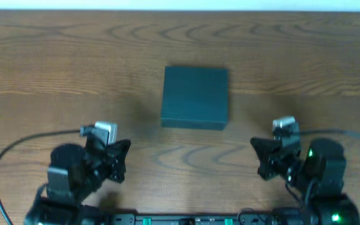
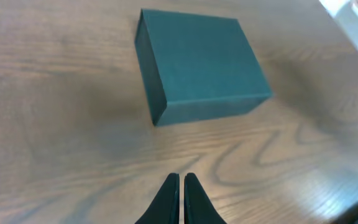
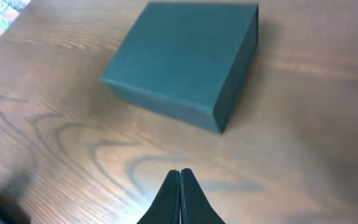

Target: Pack container

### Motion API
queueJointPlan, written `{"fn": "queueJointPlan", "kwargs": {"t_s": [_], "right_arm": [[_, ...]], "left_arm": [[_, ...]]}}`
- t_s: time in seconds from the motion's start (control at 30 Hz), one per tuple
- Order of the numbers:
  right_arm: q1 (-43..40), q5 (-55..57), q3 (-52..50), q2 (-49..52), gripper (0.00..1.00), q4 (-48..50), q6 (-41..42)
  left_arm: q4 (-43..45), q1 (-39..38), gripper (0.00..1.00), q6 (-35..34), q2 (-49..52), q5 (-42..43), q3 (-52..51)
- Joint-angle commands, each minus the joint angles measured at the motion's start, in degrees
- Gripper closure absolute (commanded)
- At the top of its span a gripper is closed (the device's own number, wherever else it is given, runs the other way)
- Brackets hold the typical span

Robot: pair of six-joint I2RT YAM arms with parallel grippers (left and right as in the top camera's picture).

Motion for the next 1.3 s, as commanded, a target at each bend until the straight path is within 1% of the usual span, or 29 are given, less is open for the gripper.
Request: {"fn": "queueJointPlan", "kwargs": {"t_s": [0.0, 0.03, 0.1, 0.4, 0.67, 0.7, 0.8, 0.87, 0.93, 0.97, 1.07, 1.27], "right_arm": [[0.37, -0.87, -3.19, -4.87, 0.24, 0.61, 7.5], [0.37, -0.87, -3.37, -5.53, 0.01, 0.59, 8.92], [0.37, -1.14, -3.39, -5.84, 0.01, 0.39, 11.58], [0.37, -0.9, -3.39, -5.66, 0.01, -1.7, 11.65], [0.37, -0.9, -3.39, -5.66, 0.01, -1.75, 11.65], [0.37, -0.9, -3.39, -5.66, 0.01, -1.75, 11.65], [0.37, -0.9, -3.39, -5.66, 0.01, -1.75, 11.65], [0.37, -0.9, -3.39, -5.66, 0.01, -1.75, 11.65], [0.37, -0.9, -3.39, -5.66, 0.01, -1.75, 11.65], [0.37, -0.9, -3.39, -5.66, 0.01, -1.75, 11.65], [0.37, -0.9, -3.39, -5.66, 0.01, -1.75, 11.65], [0.37, -0.9, -3.39, -5.66, 0.01, -1.75, 11.65]], "left_arm": [[2.23, 0.0, 0.21, -7.63, -4.09, -2.82, -3.67], [2.29, 0.0, 0.05, -9.09, -4.31, -4.24, -3.96], [1.99, 0.0, 0.05, -9.99, -4.17, -4.87, -3.98], [-5.84, 0.0, 0.05, -9.99, -4.2, -3.89, -3.98], [-6.4, 0.0, 0.05, -9.99, -4.2, -3.87, -3.98], [-6.43, 0.0, 0.05, -9.16, -4.2, -4.66, -3.98], [-6.99, -0.02, 0.05, -3.37, -5.35, -12.66, -3.98], [-5.46, 0.46, 0.05, 2.16, -7.15, -17.49, -4.59], [-3.67, 1.68, 0.04, 8.37, -9.64, -17.94, -6.51], [-2.91, 2.4, 0.05, 10.25, -11.02, -17.94, -7.76], [0.07, 4.59, 0.05, 12.81, -16.09, -17.97, -13.33], [7.76, 5.81, 0.05, 12.76, -23.17, -17.57, -23.98]]}}
